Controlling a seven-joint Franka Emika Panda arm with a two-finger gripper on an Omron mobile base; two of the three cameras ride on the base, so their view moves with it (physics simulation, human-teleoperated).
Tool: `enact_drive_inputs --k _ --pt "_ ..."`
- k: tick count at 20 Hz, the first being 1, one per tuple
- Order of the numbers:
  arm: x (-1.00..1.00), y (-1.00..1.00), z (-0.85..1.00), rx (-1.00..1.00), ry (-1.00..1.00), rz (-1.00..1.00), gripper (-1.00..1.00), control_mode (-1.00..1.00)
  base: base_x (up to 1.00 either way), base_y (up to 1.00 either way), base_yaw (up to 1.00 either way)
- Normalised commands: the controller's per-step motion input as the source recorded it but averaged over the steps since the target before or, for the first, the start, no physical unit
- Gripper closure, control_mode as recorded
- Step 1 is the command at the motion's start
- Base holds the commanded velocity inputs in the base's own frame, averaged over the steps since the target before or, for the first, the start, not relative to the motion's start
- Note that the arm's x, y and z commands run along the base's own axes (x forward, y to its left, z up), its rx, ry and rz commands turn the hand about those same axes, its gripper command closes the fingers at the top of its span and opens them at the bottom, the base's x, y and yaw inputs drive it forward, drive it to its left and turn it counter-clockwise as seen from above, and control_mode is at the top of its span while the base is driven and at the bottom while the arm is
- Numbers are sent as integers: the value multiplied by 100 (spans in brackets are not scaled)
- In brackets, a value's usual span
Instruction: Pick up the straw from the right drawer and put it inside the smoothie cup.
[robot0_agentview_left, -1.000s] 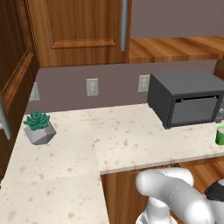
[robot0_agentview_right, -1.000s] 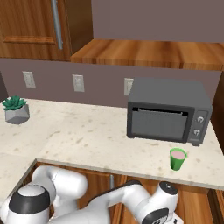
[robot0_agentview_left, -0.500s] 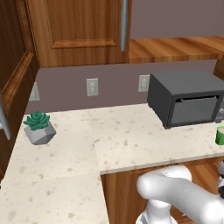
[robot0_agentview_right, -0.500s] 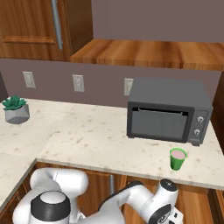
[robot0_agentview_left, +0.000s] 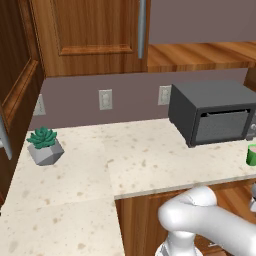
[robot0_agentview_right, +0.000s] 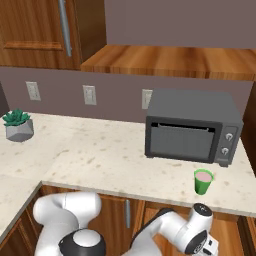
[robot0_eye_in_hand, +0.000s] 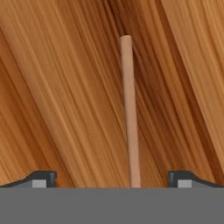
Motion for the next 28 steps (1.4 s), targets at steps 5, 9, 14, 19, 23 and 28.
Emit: enact_drive_inputs --k 5,9,14,19,23,28 --pt "1 -41 -25 0 0 0 -100 -100 0 0 0" --pt "0 -7 -47 0 0 0 -100 -100 0 0 0" --pt "-6 7 -46 0 0 0 -100 -100 0 0 0" --pt "-9 9 -25 0 0 0 -100 -100 0 0 0" --pt "-7 1 -47 0 0 0 -100 -100 0 0 0" --pt "-10 13 -60 -1 -1 0 100 -100 0 0 0"
